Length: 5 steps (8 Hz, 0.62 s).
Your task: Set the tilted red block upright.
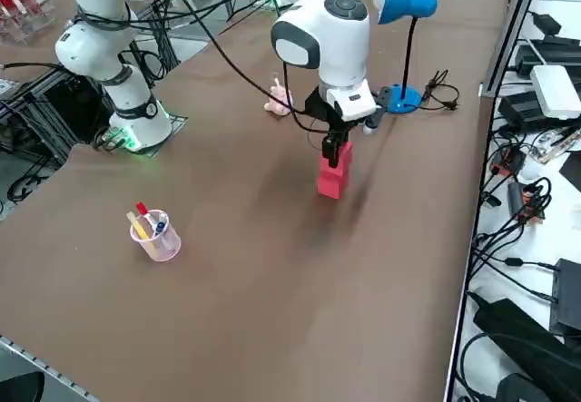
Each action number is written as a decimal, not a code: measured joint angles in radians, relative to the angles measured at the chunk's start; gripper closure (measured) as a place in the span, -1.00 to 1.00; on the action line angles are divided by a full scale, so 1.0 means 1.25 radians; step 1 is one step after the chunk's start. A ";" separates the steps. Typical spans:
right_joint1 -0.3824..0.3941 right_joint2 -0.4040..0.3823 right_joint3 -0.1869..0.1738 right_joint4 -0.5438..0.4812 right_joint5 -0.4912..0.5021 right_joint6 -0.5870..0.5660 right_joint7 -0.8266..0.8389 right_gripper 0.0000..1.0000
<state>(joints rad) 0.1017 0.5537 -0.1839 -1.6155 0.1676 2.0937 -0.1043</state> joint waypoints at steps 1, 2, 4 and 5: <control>-0.001 0.001 0.000 0.000 0.000 0.000 0.003 -0.40; -0.002 0.004 -0.001 0.000 0.000 0.001 0.005 -0.40; -0.005 0.008 -0.001 0.000 0.000 0.002 0.026 -0.40; -0.005 0.009 -0.001 -0.001 0.000 0.002 0.044 -0.40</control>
<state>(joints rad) 0.0952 0.5654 -0.1856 -1.6162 0.1676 2.0965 -0.0498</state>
